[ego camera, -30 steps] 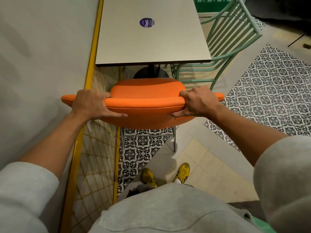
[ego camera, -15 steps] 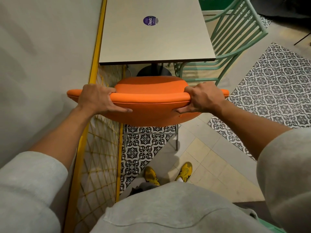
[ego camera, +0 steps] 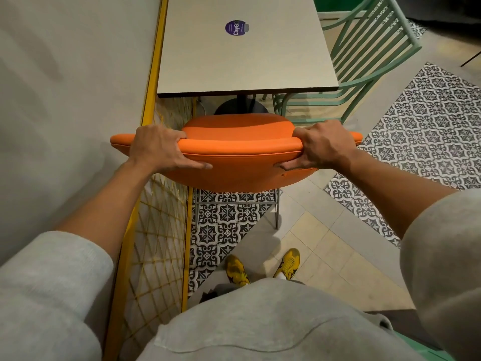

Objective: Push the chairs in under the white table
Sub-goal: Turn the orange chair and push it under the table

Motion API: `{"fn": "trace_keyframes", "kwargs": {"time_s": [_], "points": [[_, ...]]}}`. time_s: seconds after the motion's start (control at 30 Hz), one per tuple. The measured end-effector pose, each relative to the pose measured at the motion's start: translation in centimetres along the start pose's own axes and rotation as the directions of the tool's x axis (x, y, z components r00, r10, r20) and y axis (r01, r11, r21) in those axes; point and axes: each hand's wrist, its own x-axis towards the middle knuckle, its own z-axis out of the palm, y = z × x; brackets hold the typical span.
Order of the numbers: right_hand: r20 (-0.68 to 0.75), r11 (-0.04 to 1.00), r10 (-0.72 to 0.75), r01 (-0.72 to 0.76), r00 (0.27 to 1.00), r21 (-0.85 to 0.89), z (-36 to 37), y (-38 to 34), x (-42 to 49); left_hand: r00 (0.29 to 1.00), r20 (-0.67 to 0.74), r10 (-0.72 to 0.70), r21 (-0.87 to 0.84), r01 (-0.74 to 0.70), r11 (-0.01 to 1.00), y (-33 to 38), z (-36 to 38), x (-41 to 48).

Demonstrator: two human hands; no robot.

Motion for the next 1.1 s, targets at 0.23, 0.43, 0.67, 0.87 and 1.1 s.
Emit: {"fn": "trace_keyframes", "kwargs": {"time_s": [0.23,0.43,0.67,0.87,1.1], "points": [[0.004,1.0,-0.012,0.012,1.0,0.021,-0.3,0.6,0.3,1.0,0.009,0.026,-0.01,-0.026,1.0,0.3,0.0,0.6],[-0.03,1.0,-0.001,0.001,1.0,0.006,-0.4,0.9,0.5,1.0,-0.018,0.019,-0.014,-0.019,1.0,0.3,0.4,1.0],[-0.063,0.999,0.038,-0.037,0.997,0.022,-0.1,0.1,0.5,0.999,-0.038,0.0,-0.019,0.0,1.0,-0.6,0.7,0.8],[-0.075,0.997,0.066,-0.062,0.995,0.052,0.2,0.0,0.8,0.999,-0.032,-0.021,-0.02,0.02,1.0,-0.5,0.3,1.0],[-0.063,0.997,0.061,-0.058,0.996,0.053,0.3,-0.1,0.3,0.999,-0.022,-0.046,-0.005,0.046,0.999,0.3,0.0,0.1]]}}
